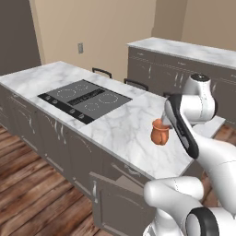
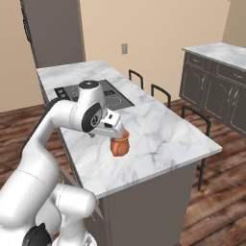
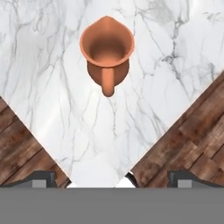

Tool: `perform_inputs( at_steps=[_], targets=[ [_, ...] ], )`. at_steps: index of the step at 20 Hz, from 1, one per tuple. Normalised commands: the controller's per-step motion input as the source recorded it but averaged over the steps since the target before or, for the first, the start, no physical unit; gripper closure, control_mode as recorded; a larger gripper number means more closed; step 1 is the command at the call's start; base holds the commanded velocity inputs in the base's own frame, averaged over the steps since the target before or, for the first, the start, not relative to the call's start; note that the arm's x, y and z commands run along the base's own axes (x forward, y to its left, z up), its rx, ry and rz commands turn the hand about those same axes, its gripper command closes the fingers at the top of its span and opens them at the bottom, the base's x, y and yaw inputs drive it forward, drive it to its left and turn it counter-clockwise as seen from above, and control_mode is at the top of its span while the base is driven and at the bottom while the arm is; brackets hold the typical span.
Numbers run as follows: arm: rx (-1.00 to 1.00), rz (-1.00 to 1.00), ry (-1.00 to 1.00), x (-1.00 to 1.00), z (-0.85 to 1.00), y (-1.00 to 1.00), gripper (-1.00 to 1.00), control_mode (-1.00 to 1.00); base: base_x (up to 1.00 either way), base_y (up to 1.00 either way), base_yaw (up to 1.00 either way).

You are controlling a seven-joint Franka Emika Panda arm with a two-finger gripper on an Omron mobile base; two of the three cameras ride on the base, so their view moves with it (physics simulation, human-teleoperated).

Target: Pick the kettle and jug and place them in the sink. Then turn on the water.

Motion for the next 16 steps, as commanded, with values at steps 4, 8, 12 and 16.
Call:
perform_inputs(
  at_steps=[4, 8, 12, 16],
  targets=[
    [0.0, 0.05, -0.03, 0.37, -0.19, 0.0, -1.0, -1.0, 0.0, 0.0, 0.0],
    [0.0, 0.05, -0.06, 0.38, -0.11, 0.0, -1.0, -1.0, 0.0, 0.0, 0.0],
    [0.0, 0.04, -0.04, 0.28, -0.23, 0.0, -1.0, -1.0, 0.0, 0.0, 0.0],
    [0.0, 0.04, -0.03, 0.33, -0.41, 0.0, -1.0, -1.0, 0.0, 0.0, 0.0]
  ],
)
